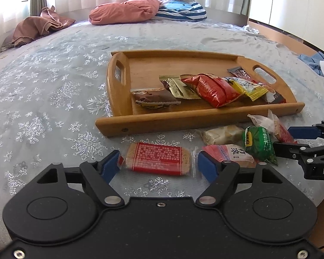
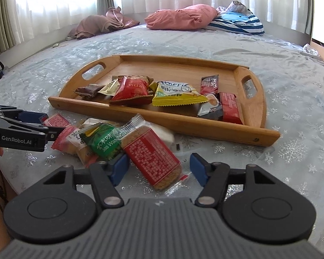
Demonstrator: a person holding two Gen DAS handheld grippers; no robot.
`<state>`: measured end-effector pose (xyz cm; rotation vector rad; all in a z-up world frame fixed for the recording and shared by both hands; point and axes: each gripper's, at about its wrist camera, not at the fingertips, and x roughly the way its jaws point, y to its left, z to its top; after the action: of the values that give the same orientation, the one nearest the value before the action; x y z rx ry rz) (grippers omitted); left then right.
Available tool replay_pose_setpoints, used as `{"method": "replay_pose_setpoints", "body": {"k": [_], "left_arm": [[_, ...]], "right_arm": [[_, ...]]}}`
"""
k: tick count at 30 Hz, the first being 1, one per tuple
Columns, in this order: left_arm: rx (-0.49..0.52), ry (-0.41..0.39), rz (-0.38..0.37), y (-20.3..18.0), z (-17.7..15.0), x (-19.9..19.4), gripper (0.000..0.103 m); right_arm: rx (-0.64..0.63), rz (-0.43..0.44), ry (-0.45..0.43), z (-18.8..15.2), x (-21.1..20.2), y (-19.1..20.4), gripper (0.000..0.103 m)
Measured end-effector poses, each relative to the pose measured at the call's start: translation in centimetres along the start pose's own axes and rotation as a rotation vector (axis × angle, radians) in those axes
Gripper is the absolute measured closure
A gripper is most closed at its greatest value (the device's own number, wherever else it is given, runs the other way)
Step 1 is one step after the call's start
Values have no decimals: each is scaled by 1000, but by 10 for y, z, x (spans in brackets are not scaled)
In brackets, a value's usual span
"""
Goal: Organize snacks
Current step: 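Grasp the red biscuit pack with the left gripper while the right gripper grasps another red biscuit pack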
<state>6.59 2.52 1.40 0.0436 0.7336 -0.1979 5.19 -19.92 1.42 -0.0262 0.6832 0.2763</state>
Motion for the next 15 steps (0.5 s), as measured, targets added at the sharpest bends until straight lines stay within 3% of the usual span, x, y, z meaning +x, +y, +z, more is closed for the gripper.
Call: {"method": "replay_pose_setpoints", "body": {"k": [2, 7, 15], "left_arm": [[5, 2, 1, -1, 0, -1, 30], [9, 6, -1, -1, -2, -4, 32], [12, 10, 3, -2, -4, -9, 33]], "right_arm": [[3, -4, 1, 0, 1, 0, 30], [13, -14, 5, -1, 2, 0, 46], [34, -22, -2, -2, -1, -3, 58]]}}
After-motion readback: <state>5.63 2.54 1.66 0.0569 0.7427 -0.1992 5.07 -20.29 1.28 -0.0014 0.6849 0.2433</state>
